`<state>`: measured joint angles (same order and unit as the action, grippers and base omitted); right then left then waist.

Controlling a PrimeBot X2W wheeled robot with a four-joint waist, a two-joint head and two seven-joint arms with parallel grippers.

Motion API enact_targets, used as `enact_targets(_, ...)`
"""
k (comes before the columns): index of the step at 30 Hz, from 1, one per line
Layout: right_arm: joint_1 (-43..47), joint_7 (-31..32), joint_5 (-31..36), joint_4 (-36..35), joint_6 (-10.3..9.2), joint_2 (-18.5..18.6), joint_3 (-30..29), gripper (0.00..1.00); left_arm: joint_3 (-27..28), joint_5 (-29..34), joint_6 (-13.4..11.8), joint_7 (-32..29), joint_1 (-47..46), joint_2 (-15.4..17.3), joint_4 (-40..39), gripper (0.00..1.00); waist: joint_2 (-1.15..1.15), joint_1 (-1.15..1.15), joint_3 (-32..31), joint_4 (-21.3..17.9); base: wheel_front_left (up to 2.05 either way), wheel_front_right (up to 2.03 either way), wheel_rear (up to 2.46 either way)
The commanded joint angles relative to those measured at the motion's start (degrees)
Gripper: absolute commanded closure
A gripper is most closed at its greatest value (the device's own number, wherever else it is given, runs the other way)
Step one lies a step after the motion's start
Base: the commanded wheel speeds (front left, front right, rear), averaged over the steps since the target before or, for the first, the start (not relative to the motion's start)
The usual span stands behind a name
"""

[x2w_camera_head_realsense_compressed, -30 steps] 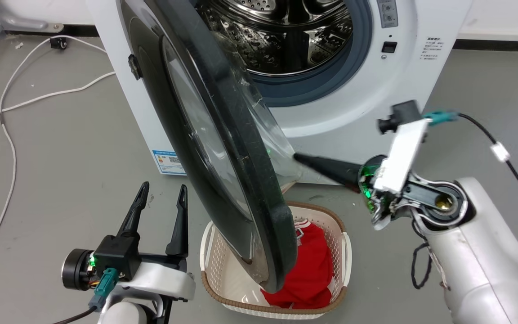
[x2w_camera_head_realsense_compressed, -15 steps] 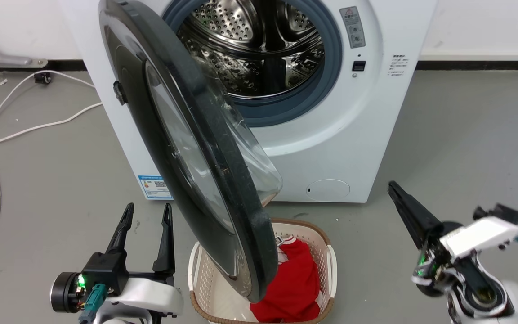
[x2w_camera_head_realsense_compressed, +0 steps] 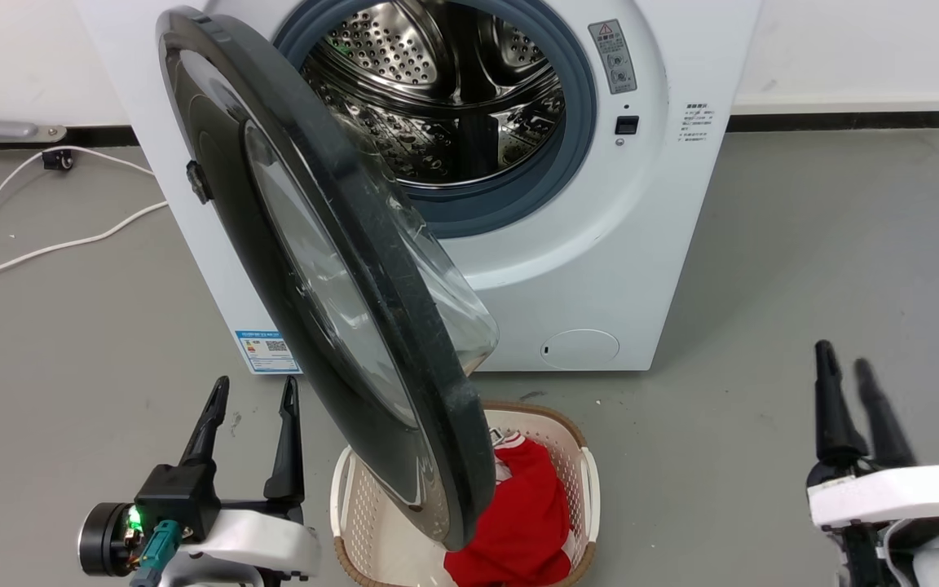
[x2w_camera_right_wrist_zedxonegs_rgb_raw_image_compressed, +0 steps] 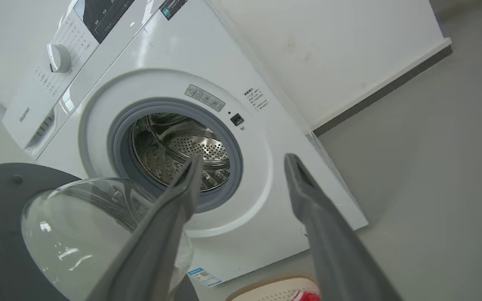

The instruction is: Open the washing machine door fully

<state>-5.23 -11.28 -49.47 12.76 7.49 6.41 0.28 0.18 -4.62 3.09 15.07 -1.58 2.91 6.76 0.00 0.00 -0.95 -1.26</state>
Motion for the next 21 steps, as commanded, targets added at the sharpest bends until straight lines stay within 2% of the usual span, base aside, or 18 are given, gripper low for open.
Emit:
enact_targets(1, 0.05, -2.22, 10.22, -1.37, -0.01, 1.14, -1.34, 0.00, 0.25, 0.36, 0.19, 0.14, 0.24, -0.04, -0.22, 0.00, 0.00, 0.00, -0.08, -0.06, 0.00, 0.00, 0.00)
enact_targets(6, 1.36, -3.74, 33.81, -8.60, -0.01, -1.12, -6.04, 0.00, 0.59, 0.66, 0.19, 0.14, 0.08, -0.02, -0.64, 0.00, 0.00, 0.00, -0.11, -0.08, 0.00, 0.00, 0.00)
enact_targets(9, 3.10, -3.83, 43.29, -13.26, -0.02, -2.32, -6.36, 0.00, 0.85, 0.91, 0.27, 0.14, -0.13, -0.03, -0.83, 0.00, 0.00, 0.00, -0.02, -0.15, 0.00, 0.00, 0.00)
enact_targets(11, 4.98, -3.84, 47.23, -15.23, -0.02, -2.98, -5.99, 0.00, 0.98, 0.96, 0.40, 0.14, -0.31, -0.04, -0.91, 0.00, 0.00, 0.00, 0.02, -0.17, 0.00, 0.00, 0.00)
enact_targets(14, 7.84, -3.51, 50.00, -16.13, -0.02, -3.50, -5.06, 0.00, 1.18, 1.28, 0.44, 0.14, -0.46, -0.03, -1.15, 0.00, 0.00, 0.00, 0.09, -0.21, 0.00, 0.00, 0.00)
enact_targets(21, 10.27, -3.46, 47.34, -13.22, -0.02, -3.60, -4.08, 0.00, 1.30, 1.43, 0.58, 0.14, -0.80, -0.04, -1.47, 0.00, 0.00, 0.00, 0.33, -0.23, 0.00, 0.00, 0.00)
